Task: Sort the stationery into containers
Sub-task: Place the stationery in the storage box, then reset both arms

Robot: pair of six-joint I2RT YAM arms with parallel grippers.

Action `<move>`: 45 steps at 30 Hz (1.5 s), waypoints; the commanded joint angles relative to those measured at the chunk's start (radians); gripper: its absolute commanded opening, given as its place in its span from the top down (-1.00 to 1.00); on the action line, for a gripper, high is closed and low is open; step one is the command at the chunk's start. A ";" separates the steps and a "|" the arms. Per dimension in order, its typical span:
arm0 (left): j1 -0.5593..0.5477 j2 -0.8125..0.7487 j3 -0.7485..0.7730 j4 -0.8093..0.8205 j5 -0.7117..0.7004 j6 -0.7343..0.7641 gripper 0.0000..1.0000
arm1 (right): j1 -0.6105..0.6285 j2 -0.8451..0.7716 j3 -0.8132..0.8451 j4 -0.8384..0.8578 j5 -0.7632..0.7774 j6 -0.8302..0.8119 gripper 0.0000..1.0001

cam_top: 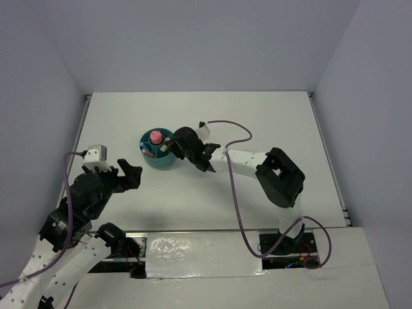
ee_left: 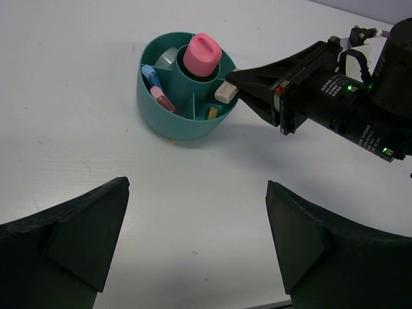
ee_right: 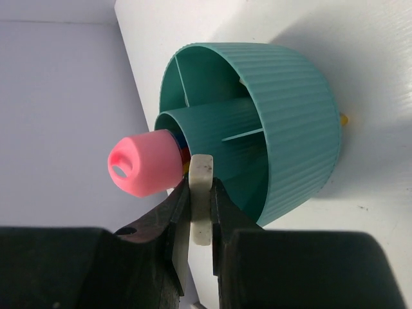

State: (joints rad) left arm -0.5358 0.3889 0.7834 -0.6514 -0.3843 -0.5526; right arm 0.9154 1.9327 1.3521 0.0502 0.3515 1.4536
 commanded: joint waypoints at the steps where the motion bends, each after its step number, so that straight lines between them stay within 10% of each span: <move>1: -0.006 -0.013 0.019 0.039 0.002 0.010 -0.99 | 0.017 -0.006 0.030 0.008 0.024 0.019 0.97; 13: -0.006 -0.016 0.017 0.039 0.004 0.010 -0.99 | 0.019 0.002 0.031 -0.015 0.014 0.016 0.18; 24: -0.006 -0.009 0.022 0.033 -0.011 0.006 -0.99 | 0.004 -0.090 -0.019 0.031 0.015 -0.093 -0.15; 34: 0.039 0.059 0.059 -0.048 -0.202 -0.050 -0.98 | 0.000 -0.666 -0.261 -0.186 0.228 -0.841 -0.99; 45: 0.327 0.038 0.053 -0.002 -0.125 -0.004 -0.99 | 0.004 -1.234 -0.358 -0.754 0.339 -1.110 -0.99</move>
State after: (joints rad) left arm -0.2283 0.4526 0.8104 -0.6914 -0.5171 -0.5762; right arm 0.9123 0.7750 1.0000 -0.4633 0.6151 0.4263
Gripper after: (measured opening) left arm 0.993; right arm 0.994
